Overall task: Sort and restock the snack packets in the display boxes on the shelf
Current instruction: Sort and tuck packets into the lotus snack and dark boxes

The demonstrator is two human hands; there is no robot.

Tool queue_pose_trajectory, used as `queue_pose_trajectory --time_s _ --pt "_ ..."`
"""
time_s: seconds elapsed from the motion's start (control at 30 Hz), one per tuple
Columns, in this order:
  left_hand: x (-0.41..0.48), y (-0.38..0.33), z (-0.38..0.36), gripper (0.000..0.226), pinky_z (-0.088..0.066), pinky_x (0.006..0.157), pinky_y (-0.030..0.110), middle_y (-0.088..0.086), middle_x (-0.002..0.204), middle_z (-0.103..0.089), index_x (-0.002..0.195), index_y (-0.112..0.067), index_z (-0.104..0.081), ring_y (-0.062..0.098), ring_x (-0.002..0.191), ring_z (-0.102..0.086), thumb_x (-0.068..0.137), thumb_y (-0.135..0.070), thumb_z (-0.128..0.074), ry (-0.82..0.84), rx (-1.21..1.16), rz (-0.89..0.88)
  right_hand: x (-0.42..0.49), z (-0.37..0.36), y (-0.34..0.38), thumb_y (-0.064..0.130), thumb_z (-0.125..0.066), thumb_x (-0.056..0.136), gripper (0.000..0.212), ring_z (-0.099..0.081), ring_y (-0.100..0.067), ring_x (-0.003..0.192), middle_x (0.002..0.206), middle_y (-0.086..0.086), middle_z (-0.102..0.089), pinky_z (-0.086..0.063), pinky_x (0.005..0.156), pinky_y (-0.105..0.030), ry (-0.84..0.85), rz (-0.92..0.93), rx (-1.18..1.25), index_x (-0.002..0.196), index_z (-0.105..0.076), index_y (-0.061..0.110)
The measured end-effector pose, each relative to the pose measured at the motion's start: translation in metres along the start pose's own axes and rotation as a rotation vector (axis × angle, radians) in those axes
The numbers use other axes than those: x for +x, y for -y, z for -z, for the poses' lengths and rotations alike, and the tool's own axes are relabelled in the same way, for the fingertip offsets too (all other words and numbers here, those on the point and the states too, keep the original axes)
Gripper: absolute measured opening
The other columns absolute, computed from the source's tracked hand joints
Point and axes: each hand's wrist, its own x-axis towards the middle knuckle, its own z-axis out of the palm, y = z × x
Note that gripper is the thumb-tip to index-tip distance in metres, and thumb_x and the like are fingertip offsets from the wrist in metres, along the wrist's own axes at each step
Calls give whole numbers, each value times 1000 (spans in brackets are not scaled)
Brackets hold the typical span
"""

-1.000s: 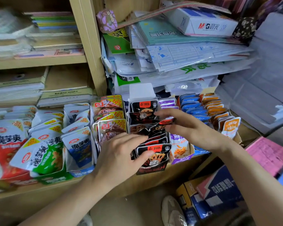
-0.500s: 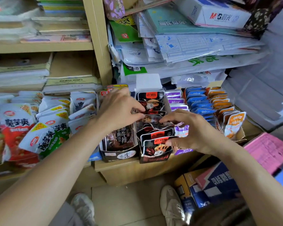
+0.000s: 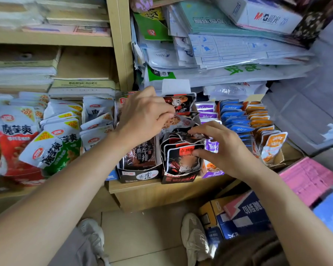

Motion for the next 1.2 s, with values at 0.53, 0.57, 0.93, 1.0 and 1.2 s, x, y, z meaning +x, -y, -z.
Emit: queue_pose_trajectory --time_s 0.53,0.57,0.93,1.0,1.2 --pt "-14 4 -17 18 -38 58 23 -1 74 -74 97 -14 -80 16 66 -54 91 -24 -66 61 -41 22 10 -18 -1 -3 -67 92 21 -70 -11 79 91 0 -76 -60 68 -29 -318 121 -159 102 -79 10" --pt "-13 3 -15 17 -38 59 23 -1 74 -74 97 -14 -80 15 66 -54 90 -24 -68 45 -45 23 10 -17 0 -2 -65 92 22 -70 -10 78 91 0 -76 -59 67 -28 -334 105 -130 104 -78 11" --pt "-9 9 -6 10 -53 63 30 -9 93 -70 96 -25 -80 14 84 -61 87 -25 -78 132 -29 -106 -9 -5 13 35 -80 84 52 -60 -3 118 126 12 -65 -48 100 -17 -97 75 8 133 -66 27" --pt "-9 7 -7 5 -51 59 28 -10 88 -70 88 -24 -80 12 81 -62 87 -27 -77 104 -29 -92 -7 -11 12 30 -78 87 40 -63 -5 112 121 10 -69 -51 97 -20 -103 91 -45 127 -71 26" --pt "-15 2 -12 9 -50 56 29 -9 86 -75 87 -19 -80 15 79 -65 92 -24 -74 -34 44 -108 -6 -17 16 33 -69 95 33 -65 -8 112 123 11 -69 -56 90 -34 -81 44 -80 127 -69 26"
